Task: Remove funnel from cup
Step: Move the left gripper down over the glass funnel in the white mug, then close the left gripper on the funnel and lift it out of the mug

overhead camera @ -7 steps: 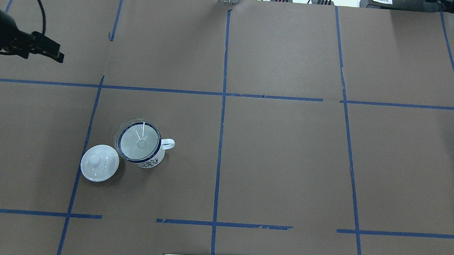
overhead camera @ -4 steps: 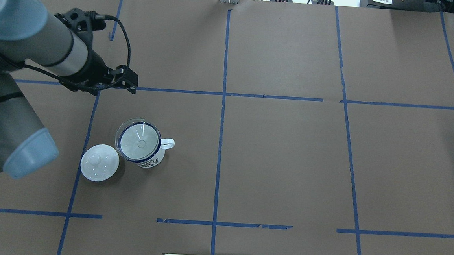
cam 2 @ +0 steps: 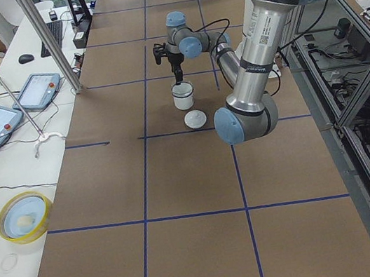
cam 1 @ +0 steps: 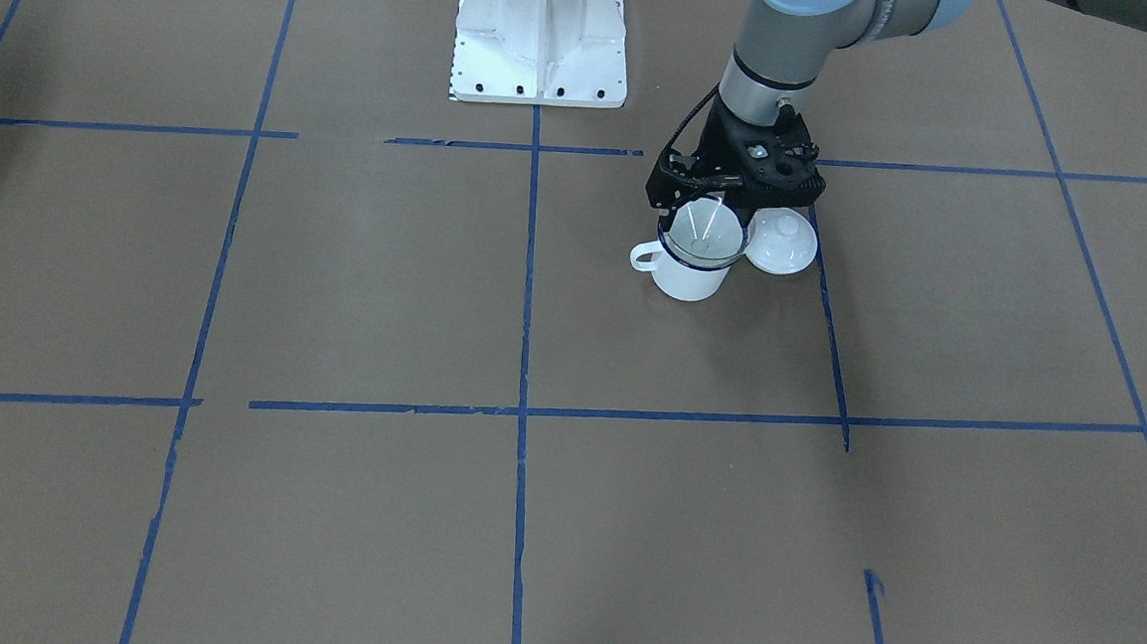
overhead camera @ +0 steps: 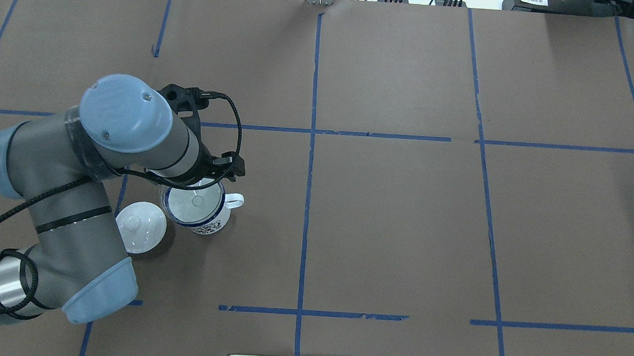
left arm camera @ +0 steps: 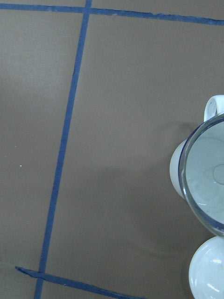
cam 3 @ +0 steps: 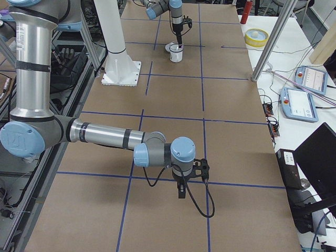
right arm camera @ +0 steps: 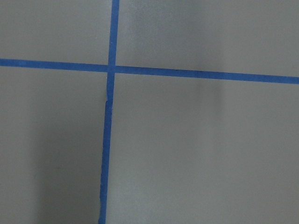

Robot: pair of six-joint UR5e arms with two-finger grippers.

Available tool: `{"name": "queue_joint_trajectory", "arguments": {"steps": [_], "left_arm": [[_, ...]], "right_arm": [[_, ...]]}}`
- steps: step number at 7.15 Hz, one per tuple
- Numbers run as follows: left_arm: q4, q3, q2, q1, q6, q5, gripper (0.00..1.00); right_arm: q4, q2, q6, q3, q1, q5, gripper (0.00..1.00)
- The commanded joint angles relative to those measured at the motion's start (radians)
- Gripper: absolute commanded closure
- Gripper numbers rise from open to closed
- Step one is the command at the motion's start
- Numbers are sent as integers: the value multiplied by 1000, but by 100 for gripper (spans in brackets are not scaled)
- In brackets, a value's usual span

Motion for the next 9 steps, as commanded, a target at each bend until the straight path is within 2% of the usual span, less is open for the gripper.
{"name": "queue_joint_trajectory", "arguments": {"steps": [1,2,4,5,7,8,9], "left_arm": [[4,59,-40,35,-17,30,11],[4,60,-40,44,-17,30,29],[28,47,-38,44,-15,30,96],[67,31,-40,44,-15,30,100],[87,13,-40,42,-15,30,100],[114,-31,-40,39,-13,30,100],[193,-118,-43,35,-13,28,100]], "right_arm": [[0,0,0,0,0,0,0],[0,0,0,0,0,0,0],[0,0,0,0,0,0,0],[0,0,0,0,0,0,0],[0,0,0,0,0,0,0],[0,0,0,0,0,0,0],[0,0,0,0,0,0,0]]}}
